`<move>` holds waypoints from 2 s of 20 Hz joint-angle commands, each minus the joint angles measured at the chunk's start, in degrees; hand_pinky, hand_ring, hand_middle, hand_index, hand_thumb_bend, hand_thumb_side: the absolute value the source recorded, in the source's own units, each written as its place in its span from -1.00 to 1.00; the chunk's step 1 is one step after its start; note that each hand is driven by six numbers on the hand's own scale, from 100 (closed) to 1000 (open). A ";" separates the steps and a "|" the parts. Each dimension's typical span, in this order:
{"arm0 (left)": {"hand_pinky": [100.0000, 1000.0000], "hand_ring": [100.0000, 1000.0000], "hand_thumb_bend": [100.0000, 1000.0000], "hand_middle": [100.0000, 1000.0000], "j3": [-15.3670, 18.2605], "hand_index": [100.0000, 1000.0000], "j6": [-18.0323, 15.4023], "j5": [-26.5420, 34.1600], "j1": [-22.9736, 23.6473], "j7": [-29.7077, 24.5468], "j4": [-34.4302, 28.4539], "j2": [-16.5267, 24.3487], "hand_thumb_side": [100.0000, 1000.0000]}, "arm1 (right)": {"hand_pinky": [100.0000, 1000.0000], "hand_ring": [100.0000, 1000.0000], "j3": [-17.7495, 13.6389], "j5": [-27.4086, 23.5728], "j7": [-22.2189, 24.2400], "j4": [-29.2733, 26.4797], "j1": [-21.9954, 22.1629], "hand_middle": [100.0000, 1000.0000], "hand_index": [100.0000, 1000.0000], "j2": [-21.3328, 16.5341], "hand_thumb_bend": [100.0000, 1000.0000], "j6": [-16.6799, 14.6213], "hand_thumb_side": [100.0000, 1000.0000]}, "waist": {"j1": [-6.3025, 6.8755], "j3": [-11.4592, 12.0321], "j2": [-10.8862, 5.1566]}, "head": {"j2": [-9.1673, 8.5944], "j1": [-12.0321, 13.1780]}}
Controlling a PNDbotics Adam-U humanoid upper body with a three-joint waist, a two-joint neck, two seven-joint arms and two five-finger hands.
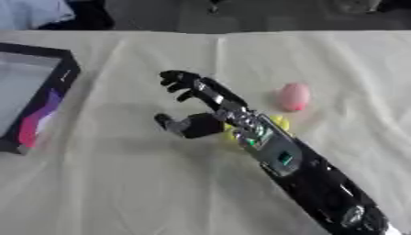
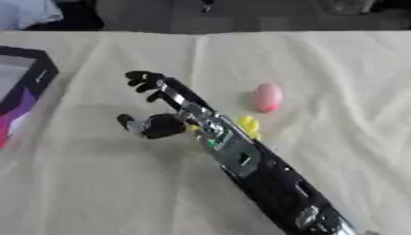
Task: Pick up the objects with one hand, pass them to the other hand, and then place them into the box on the other side of the table.
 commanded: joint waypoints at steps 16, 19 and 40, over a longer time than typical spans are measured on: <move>0.36 -0.23 -0.18 -0.85 -0.18 -0.63 -5.50 0.53 -7.78 3.21 13.18 -1.10 -1.00 | 0.49 0.66 -0.15 -1.06 -0.23 -2.49 -1.79 0.62 0.85 -0.86 -0.46 0.14 -0.72 | -1.57 -0.49 -0.81 | -2.33 5.30; 0.37 -0.22 -0.20 -0.83 -0.29 -0.61 -6.22 0.22 -8.66 3.60 14.54 -2.09 -1.00 | 0.49 0.66 -0.14 -1.13 -0.29 -2.48 -1.81 0.61 0.84 -0.74 -0.45 0.25 -0.72 | -1.63 -0.56 -0.76 | -2.38 5.12; 0.63 0.32 0.76 0.15 -0.67 0.37 -13.58 -3.12 -11.16 3.83 21.29 -5.42 -0.57 | 0.49 0.64 -0.10 -1.49 -0.37 -2.48 -1.89 0.61 0.84 -0.13 -0.44 0.66 -0.73 | -1.73 -0.73 -0.86 | -2.23 3.81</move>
